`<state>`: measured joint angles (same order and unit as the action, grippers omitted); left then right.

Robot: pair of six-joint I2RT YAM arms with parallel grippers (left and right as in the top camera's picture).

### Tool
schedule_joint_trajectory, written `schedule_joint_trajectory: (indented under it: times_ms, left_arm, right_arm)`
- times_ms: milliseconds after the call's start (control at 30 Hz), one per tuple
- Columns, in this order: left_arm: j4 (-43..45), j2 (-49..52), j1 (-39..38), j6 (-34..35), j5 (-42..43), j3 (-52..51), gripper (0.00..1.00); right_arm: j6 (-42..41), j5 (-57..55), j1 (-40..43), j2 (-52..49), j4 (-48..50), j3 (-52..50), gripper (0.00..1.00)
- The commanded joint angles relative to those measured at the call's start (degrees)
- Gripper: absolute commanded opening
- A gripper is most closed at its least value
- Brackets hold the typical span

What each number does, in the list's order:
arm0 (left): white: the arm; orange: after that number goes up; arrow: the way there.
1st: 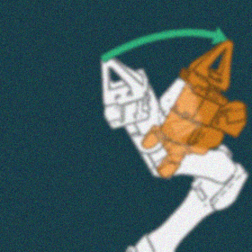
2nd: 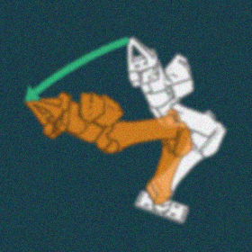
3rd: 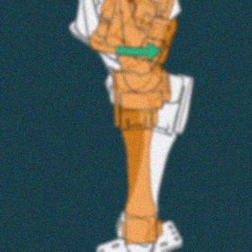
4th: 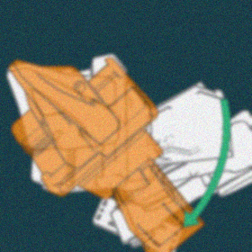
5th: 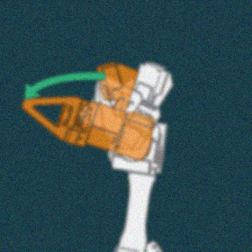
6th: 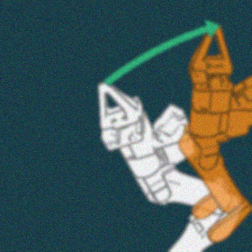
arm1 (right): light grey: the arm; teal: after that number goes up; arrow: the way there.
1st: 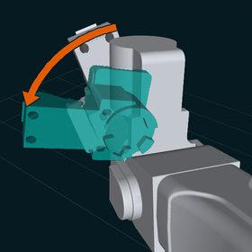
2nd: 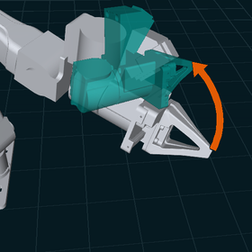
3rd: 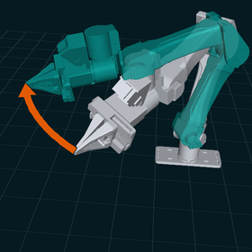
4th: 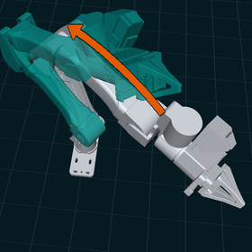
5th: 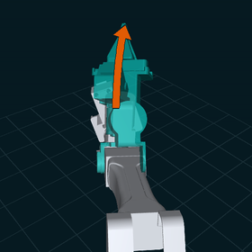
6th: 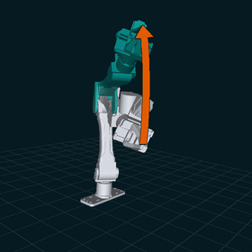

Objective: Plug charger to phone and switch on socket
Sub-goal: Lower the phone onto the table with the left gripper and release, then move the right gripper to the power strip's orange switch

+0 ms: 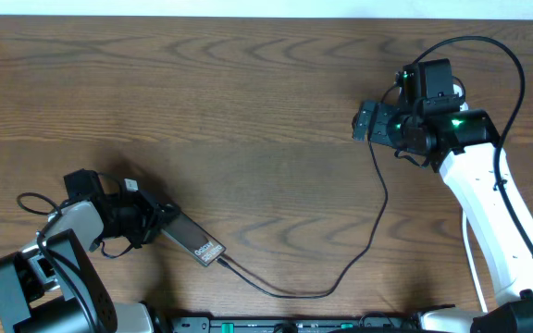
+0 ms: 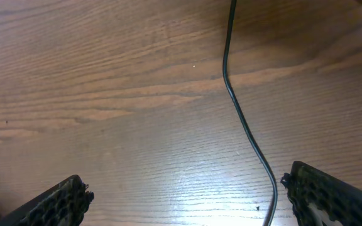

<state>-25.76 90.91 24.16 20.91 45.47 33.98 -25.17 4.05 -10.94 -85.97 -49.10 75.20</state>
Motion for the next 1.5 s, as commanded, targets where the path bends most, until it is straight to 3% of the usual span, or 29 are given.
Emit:
schedule_joint_trajectory:
  times_ms: [0,500,700,867,1033,1100,1200,1467]
  left_arm:
    - [-1.18,-0.24,-0.11,-0.28,-1.66,-0.96,0.32]
    - [-6.62,-0.26,-0.11,-0.07,-7.61,-0.96,0.59]
    - [-6.91,-1.16,-0.07,-0.09,-7.58,0.74,0.62]
    - [-9.2,-9.79,-0.09,-0.15,-7.56,7.63,0.63]
    - [-10.16,-19.12,-0.07,-1.09,-6.34,11.98,0.72]
    - [-9.55,-24.11,-0.07,-1.4,-4.33,12.28,0.83]
    - [-9.35,-29.4,-0.07,-1.38,-3.89,12.28,0.89]
    - [-8.28,-39.1,-0.07,-1.36,-3.91,12.28,0.91]
  right_arm:
    - [0.59,-0.7,0.02,0.85,-0.22,0.87,0.99]
    - [0.59,-0.7,0.02,0.85,-0.24,0.87,0.99]
    - [0.61,-0.72,0.02,0.85,-0.11,0.87,0.99]
    - [1.68,-0.94,0.26,0.85,0.22,0.87,0.99]
    - [1.68,-0.94,1.01,0.85,0.44,0.87,0.99]
    - [1.66,-0.9,2.32,0.85,1.07,0.9,0.99]
    - [1.7,0.2,5.81,0.85,1.7,1.68,0.99]
    - [11.67,11.28,22.77,-1.53,-3.58,13.4,0.99]
